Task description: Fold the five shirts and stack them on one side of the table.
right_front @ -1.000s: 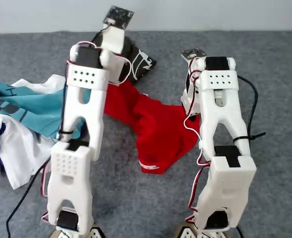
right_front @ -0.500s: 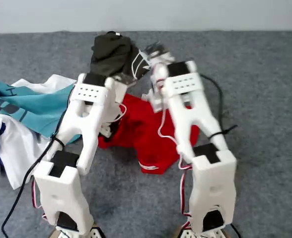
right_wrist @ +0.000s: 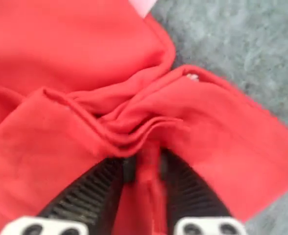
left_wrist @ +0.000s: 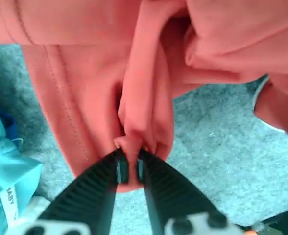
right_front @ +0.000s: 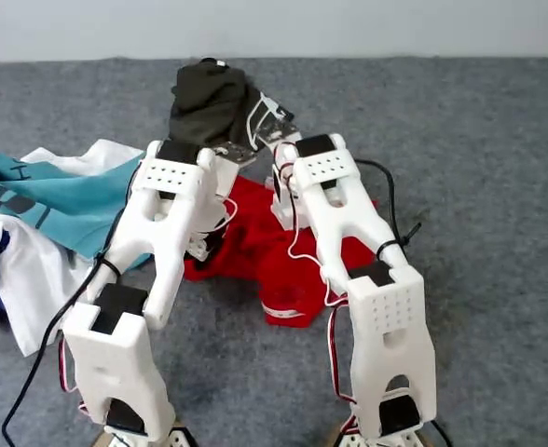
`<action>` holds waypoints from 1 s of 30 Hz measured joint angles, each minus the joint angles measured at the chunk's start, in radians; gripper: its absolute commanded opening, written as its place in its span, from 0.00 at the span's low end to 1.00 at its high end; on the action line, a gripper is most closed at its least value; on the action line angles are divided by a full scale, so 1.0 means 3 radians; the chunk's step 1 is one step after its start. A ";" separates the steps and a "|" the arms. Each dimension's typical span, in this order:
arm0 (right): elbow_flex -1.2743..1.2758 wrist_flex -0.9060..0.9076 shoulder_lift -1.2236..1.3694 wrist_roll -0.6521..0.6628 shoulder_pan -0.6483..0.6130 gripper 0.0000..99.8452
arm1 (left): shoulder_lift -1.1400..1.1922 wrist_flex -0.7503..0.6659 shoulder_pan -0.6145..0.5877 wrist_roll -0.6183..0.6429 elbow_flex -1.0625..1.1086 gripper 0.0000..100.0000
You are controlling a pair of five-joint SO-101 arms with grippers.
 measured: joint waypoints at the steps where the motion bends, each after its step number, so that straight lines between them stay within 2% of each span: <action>1: 0.0000 -0.0005 0.0015 0.0051 0.0010 0.02 | 0.0000 0.0000 0.0000 0.0000 0.0000 0.01; 5: -0.0056 0.0061 0.0015 0.0199 0.0031 0.01 | 0.0000 0.0000 0.0000 -0.0015 0.0000 0.01; 9: -0.0414 0.0404 -0.0020 0.0240 0.0164 0.01 | 0.0000 0.0000 0.0000 -0.0015 0.0000 0.01; 13: -0.0946 0.0885 -0.0348 0.0266 0.0281 0.01 | -0.0036 0.0000 0.0000 -0.0015 0.0000 0.01; 16: -0.1084 0.0956 -0.0685 0.0332 0.0276 0.01 | -0.0046 0.0000 0.0000 -0.0015 -0.0026 0.01; 23: -0.0772 0.0962 -0.1514 0.0363 0.0281 0.01 | -0.0143 0.0010 0.0000 0.0118 -0.0358 0.01; 30: -0.0281 0.0962 -0.2537 0.0527 0.0286 0.01 | -0.0931 0.0020 0.0000 0.0159 -0.0389 0.01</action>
